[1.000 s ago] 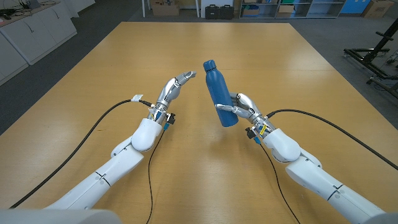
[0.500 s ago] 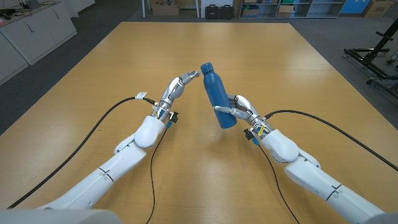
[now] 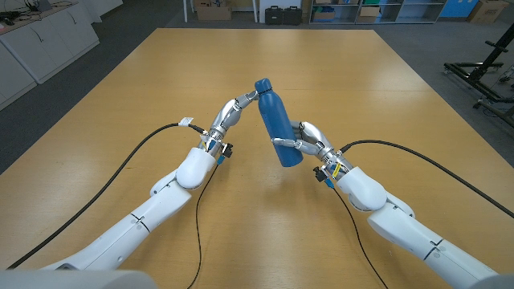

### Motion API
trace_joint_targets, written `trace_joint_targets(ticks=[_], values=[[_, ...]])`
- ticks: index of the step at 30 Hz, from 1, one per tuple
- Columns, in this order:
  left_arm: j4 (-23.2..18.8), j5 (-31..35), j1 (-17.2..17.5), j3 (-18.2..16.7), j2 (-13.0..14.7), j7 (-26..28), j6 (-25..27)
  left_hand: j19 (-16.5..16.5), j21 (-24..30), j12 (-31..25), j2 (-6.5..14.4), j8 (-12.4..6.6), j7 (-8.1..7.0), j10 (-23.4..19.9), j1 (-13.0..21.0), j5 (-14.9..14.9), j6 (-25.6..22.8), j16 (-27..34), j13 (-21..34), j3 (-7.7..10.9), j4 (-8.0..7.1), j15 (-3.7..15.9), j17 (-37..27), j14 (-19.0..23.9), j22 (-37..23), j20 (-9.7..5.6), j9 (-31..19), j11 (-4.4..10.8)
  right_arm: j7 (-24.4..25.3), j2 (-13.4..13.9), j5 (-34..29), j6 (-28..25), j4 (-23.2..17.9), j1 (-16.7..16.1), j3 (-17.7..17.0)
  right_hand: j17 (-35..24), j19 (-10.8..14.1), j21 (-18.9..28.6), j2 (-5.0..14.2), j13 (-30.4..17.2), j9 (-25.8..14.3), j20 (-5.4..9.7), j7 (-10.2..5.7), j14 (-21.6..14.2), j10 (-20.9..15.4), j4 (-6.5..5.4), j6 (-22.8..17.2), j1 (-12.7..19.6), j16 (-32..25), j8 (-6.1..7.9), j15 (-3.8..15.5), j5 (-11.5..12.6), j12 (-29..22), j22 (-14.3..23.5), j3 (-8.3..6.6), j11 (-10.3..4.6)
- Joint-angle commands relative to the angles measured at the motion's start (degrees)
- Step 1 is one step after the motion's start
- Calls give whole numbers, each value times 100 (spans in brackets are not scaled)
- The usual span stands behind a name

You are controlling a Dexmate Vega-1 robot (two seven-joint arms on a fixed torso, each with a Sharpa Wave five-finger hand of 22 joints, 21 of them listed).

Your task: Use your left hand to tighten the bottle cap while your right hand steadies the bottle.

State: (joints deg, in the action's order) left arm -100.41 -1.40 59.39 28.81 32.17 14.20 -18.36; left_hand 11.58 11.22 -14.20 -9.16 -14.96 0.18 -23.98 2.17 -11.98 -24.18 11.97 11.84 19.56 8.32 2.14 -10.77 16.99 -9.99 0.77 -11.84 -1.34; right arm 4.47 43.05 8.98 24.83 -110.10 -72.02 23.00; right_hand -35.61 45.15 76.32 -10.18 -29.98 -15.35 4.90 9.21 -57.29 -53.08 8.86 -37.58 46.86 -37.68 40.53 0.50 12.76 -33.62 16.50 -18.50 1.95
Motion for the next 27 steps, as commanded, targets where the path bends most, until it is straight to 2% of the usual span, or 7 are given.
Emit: trace_joint_targets(ticks=[1, 8, 20, 27], values=[[155, -91, -112, 54, -66, -91, 20, 17, 0, 14, 16, 17, -10, -28, -2, 22, -32, -5, 31, -7, 2, 152, -25, 52, -10, 65, -21, 10, 26, 172, -46, 211, -299, -292, -205, -17, -2, 53, 1907, -22, -11, 775, -933, -888, -1000, -195, -958, 1972, -6, 48, 1165, 17, 11, 7, -198, -984], [173, -84, -92, 65, -94, -54, 8, 15, -3, 21, 25, 21, -14, -24, 7, 21, -28, -7, 32, -8, 3, 157, -25, 52, -10, 76, -22, 9, -72, 104, 124, 161, -103, -208, -176, -26, -5, 68, 1907, -31, -9, 775, -923, -894, -1010, -197, -967, 1972, -2, 46, 1164, 16, 12, -5, -195, -975], [-77, -29, 241, -103, 36, 200, -71, 8, -7, 23, 36, 23, -11, -31, 19, 20, -32, -10, 32, -8, 5, 157, -25, 50, -10, 82, -22, 11, -120, -157, 295, 9, 400, 138, -63, -49, -21, 98, 1906, -37, -10, 777, -921, -900, -1011, -198, -963, 1976, 12, 34, 1162, 19, 34, -38, -189, -981], [-152, 1, 303, -155, 87, 245, -103, 8, -9, 29, 44, 27, -9, -26, 32, 19, -27, -14, 33, -7, 8, 160, -24, 48, -10, 85, -23, -1, -113, -249, 325, -113, 609, 274, 3, -57, -21, 113, 1904, -34, -7, 775, -915, -900, -1024, -195, -973, 1981, 19, 32, 1165, 20, 41, -51, -189, -983]])
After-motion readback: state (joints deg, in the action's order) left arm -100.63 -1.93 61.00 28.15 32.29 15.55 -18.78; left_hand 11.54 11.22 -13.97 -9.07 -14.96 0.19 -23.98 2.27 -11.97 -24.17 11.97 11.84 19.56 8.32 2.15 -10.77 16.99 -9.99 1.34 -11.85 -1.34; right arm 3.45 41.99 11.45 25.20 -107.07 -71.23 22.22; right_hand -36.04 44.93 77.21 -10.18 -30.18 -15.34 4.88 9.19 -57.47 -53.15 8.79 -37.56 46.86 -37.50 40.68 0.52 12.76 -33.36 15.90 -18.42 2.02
